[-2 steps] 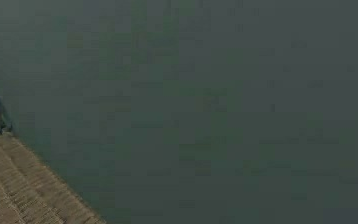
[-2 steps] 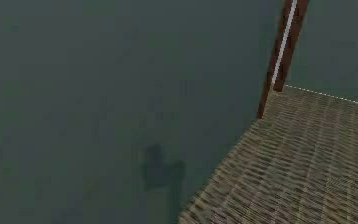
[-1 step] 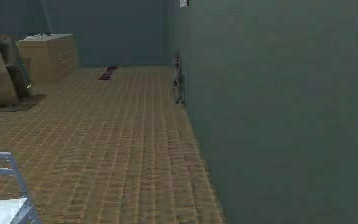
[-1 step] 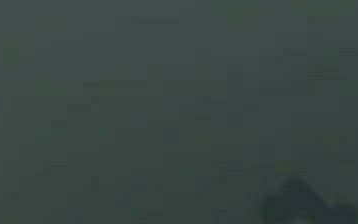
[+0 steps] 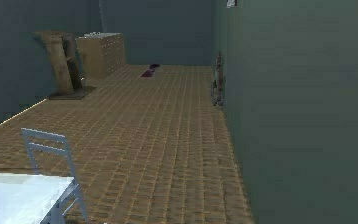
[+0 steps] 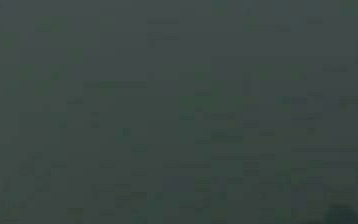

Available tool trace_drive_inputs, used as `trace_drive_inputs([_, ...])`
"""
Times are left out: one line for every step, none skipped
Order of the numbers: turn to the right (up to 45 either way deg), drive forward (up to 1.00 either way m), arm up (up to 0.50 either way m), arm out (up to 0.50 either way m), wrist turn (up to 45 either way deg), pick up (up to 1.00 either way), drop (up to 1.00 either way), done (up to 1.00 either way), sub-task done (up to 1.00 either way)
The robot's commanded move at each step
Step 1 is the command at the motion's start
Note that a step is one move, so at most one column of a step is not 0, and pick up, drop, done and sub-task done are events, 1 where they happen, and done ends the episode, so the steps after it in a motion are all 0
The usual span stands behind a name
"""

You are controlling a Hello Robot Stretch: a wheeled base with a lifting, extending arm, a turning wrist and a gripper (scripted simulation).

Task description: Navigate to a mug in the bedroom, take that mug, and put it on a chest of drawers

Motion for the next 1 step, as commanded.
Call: trace_drive_inputs([0.0,0.60,0.00,0.00,0.0,0.00,0.00,0.00,0.00])
